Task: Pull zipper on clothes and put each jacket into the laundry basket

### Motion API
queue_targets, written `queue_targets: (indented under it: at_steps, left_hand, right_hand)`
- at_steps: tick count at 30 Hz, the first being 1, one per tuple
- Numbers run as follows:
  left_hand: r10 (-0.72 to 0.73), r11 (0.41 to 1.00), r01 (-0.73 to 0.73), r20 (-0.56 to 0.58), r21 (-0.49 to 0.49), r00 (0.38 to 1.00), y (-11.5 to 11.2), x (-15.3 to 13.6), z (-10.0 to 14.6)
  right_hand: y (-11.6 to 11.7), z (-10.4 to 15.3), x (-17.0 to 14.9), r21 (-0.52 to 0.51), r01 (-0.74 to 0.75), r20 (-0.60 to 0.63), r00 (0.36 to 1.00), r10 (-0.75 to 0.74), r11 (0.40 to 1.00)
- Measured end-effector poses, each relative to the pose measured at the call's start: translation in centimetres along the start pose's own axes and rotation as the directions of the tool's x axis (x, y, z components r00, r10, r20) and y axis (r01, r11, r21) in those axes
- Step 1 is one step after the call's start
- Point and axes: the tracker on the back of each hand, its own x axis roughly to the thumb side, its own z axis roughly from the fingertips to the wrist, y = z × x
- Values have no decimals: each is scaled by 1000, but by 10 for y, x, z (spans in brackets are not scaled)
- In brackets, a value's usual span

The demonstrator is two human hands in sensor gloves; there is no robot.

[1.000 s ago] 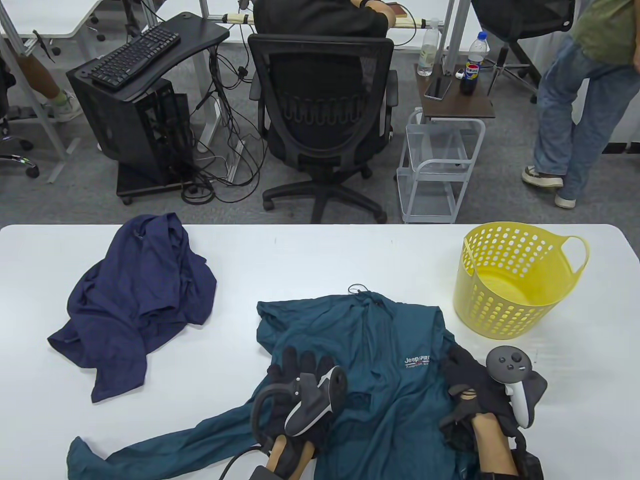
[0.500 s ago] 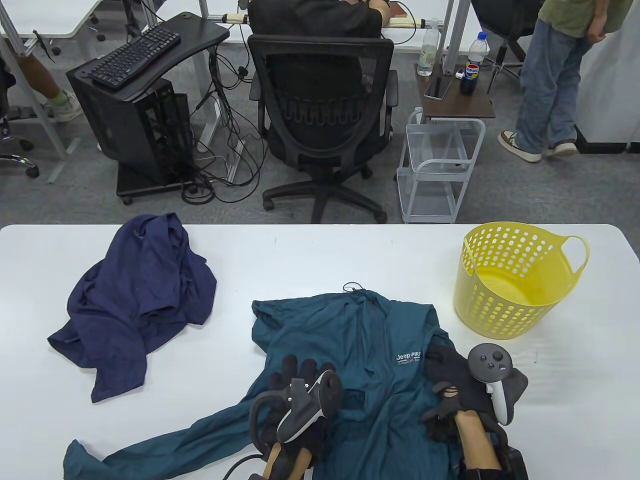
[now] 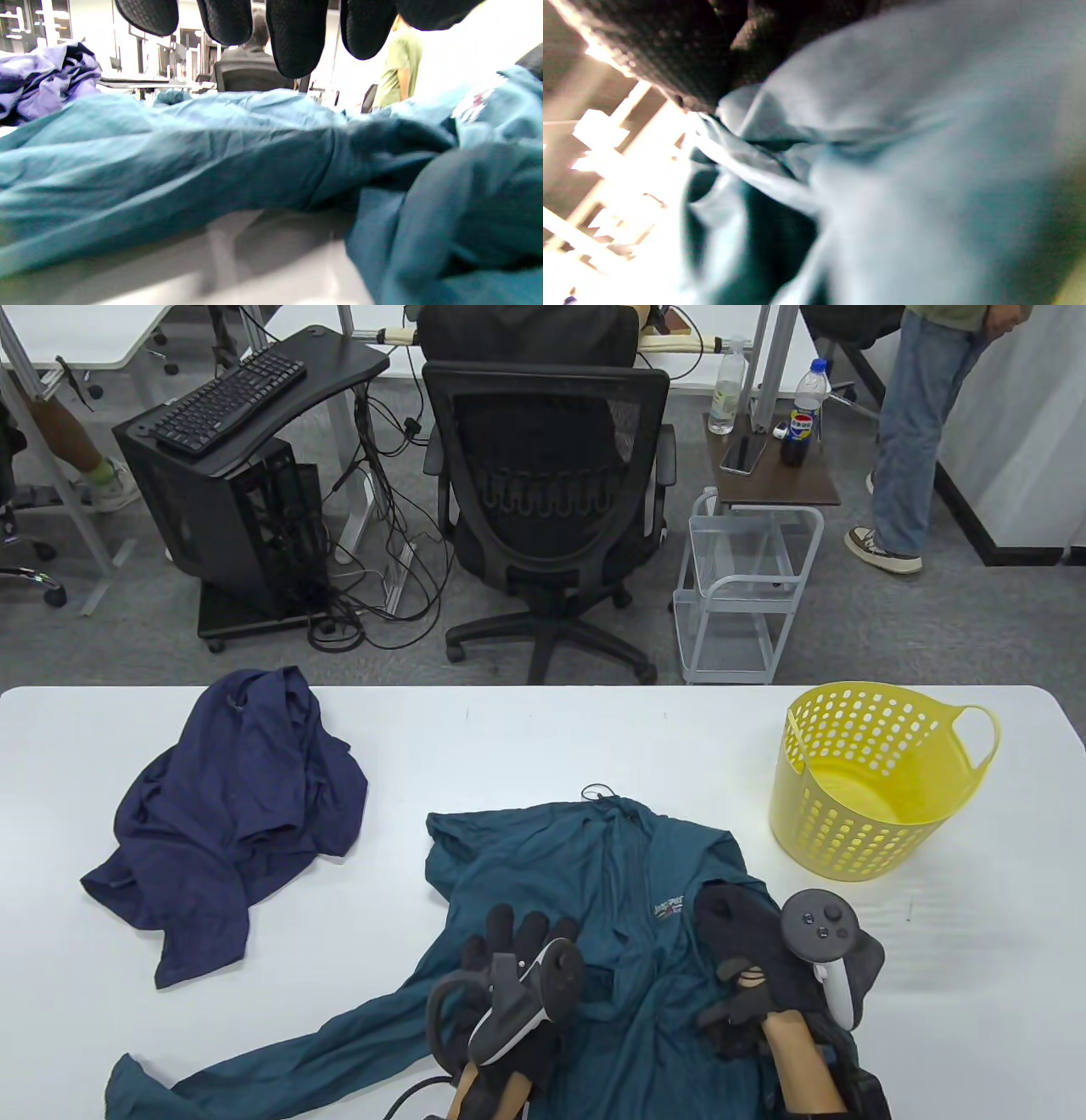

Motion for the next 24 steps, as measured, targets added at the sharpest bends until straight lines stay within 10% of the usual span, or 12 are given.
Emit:
queue_targets:
  at_steps: [6, 14, 18, 21, 24]
  left_hand:
    - [56, 993, -62, 66, 101, 996, 6, 4, 8]
    - [-97, 942, 130, 122, -309, 988, -43, 0, -14]
    - [-74, 928, 102, 93, -357, 993, -49, -4, -18]
    - [-70, 931, 96, 86, -353, 994, -48, -5, -18]
    - [-74, 930, 100, 86, -354, 994, -48, -4, -18]
  right_hand:
    - [38, 29, 39, 270, -124, 254, 966, 53, 955]
    - [83, 52, 50, 701, -337, 375, 924, 77, 628]
    - [41, 40, 50, 603, -186, 330, 944, -29, 776]
    - [-12, 28, 32, 241, -43, 209, 978, -8, 970]
    - [-42, 23, 10, -42, -129, 43, 990, 131, 991]
